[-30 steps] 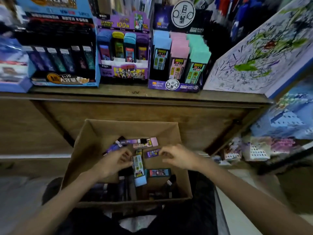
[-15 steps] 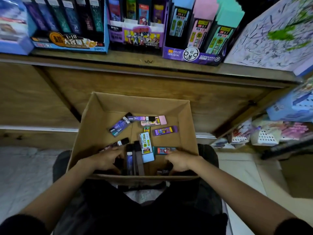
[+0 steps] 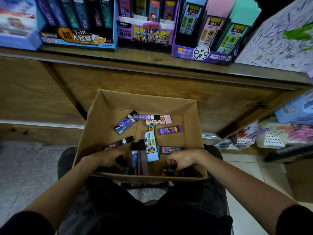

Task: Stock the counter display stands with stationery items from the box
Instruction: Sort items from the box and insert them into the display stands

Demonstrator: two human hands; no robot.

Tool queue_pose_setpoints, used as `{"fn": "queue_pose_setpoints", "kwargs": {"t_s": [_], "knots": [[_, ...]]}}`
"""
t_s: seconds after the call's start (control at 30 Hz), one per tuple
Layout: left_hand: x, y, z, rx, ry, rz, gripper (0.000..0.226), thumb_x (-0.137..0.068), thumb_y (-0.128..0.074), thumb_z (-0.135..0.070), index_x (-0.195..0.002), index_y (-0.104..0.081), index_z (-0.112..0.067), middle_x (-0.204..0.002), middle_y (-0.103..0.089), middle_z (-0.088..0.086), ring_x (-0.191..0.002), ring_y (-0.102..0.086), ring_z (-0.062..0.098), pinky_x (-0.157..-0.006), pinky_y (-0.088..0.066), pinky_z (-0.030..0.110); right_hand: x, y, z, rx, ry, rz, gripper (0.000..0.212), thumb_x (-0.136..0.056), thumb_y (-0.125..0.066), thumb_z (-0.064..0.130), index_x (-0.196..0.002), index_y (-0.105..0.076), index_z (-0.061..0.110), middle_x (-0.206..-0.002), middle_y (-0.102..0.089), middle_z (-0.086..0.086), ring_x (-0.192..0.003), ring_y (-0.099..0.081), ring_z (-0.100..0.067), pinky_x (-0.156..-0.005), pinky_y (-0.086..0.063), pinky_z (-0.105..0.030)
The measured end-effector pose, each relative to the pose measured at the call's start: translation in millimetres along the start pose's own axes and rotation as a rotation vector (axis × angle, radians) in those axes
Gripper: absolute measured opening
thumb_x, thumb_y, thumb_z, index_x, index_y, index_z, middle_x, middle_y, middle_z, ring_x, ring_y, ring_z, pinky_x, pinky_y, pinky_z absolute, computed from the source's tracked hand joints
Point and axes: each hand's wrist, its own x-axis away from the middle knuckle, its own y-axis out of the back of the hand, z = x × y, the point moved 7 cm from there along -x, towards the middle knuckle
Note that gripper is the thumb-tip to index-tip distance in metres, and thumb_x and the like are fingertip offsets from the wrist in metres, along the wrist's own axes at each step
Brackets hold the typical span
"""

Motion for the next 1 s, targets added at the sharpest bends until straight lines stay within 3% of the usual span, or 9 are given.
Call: {"fn": "queue_pose_setpoints", "kwargs": {"t_s": [0.13, 0.27, 0.33, 0.4, 0.5, 0.67, 0.73, 0.87, 1.0], "knots": [[3, 8, -8, 0.165, -0.032, -0.042, 0.023, -0.086, -0.065, -0.017, -0.095, -0.051, -0.033, -0.100, -0.055, -0.014, -0.087, -0.053, -0.003, -0.069, -0.039, 0.005, -4, -5, 0, -0.089, 0.005, 0.015, 0.050, -0.084, -0.066, 0.011, -0.130, -0.046, 0.015, -0.124, -0.050, -0.003, -0.107, -0.048, -0.015, -0.087, -0.044, -0.028], [3, 24, -14, 0.367, 0.001, -0.218, 0.018, -0.093, -0.058, -0.019, -0.109, -0.053, -0.015, -0.106, -0.062, 0.006, -0.096, -0.060, 0.016, -0.079, -0.049, 0.026, -4, 6, 8, -0.331, 0.079, -0.040, 0.033, -0.084, -0.066, 0.006, -0.114, -0.053, 0.015, -0.103, -0.056, 0.002, -0.089, -0.057, -0.010, -0.071, -0.050, -0.023], [3, 29, -17, 0.459, 0.019, -0.306, 0.023, -0.094, -0.055, -0.021, -0.114, -0.051, -0.009, -0.105, -0.063, 0.007, -0.096, -0.061, 0.018, -0.080, -0.049, 0.024, -1, 17, 13, -0.503, 0.098, -0.124, 0.040, -0.082, -0.069, 0.005, -0.118, -0.052, 0.011, -0.108, -0.058, -0.003, -0.087, -0.060, -0.008, -0.077, -0.051, -0.027], [4, 32, -24, 0.613, 0.008, -0.383, 0.019, -0.094, -0.054, -0.020, -0.111, -0.051, -0.011, -0.098, -0.063, 0.003, -0.088, -0.062, 0.012, -0.071, -0.050, 0.014, 4, 31, 17, -0.709, 0.140, -0.260, 0.048, -0.079, -0.071, 0.004, -0.123, -0.052, 0.006, -0.116, -0.060, -0.006, -0.102, -0.060, -0.015, -0.091, -0.049, -0.030], [1, 38, -34, 0.933, 0.027, -0.484, 0.016, -0.094, -0.054, -0.014, -0.108, -0.049, -0.006, -0.093, -0.064, 0.011, -0.072, -0.066, 0.010, -0.061, -0.054, 0.018, 15, 51, 30, -0.966, 0.218, -0.433, 0.046, -0.080, -0.071, 0.006, -0.124, -0.056, 0.008, -0.123, -0.061, -0.011, -0.110, -0.056, -0.019, -0.079, -0.050, -0.021], [-11, 36, -59, 1.360, 0.082, -0.500, 0.006, -0.095, -0.052, -0.014, -0.101, -0.053, -0.015, -0.103, -0.063, 0.013, -0.083, -0.065, 0.021, -0.073, -0.054, 0.036, 31, 68, 56, -1.296, 0.306, -0.542, 0.033, -0.082, -0.065, -0.001, -0.115, -0.060, 0.002, -0.118, -0.064, -0.018, -0.109, -0.062, -0.032, -0.098, -0.047, -0.043], [-12, 38, -72, 1.476, 0.073, -0.498, 0.013, -0.096, -0.050, -0.016, -0.107, -0.055, -0.012, -0.106, -0.064, 0.014, -0.088, -0.065, 0.023, -0.073, -0.054, 0.034, 36, 73, 62, -1.355, 0.312, -0.586, 0.032, -0.083, -0.065, -0.002, -0.114, -0.060, 0.000, -0.118, -0.064, -0.017, -0.108, -0.062, -0.030, -0.097, -0.048, -0.042], [-8, 46, -93, 1.549, 0.042, -0.412, 0.040, -0.095, -0.048, -0.038, -0.125, -0.053, -0.012, -0.117, -0.066, 0.014, -0.109, -0.063, 0.027, -0.095, -0.048, 0.044, 43, 80, 65, -1.410, 0.294, -0.667, 0.034, -0.082, -0.064, -0.004, -0.116, -0.060, -0.001, -0.118, -0.065, -0.017, -0.109, -0.062, -0.030, -0.099, -0.047, -0.041], [1, 58, -104, 1.538, 0.056, -0.423, 0.040, -0.091, -0.056, -0.032, -0.125, -0.054, -0.011, -0.114, -0.067, 0.013, -0.103, -0.065, 0.027, -0.080, -0.053, 0.038, 49, 85, 74, -1.413, 0.354, -0.634, 0.032, -0.084, -0.062, -0.003, -0.116, -0.062, 0.001, -0.114, -0.066, -0.016, -0.106, -0.064, -0.025, -0.094, -0.051, -0.035]]}}
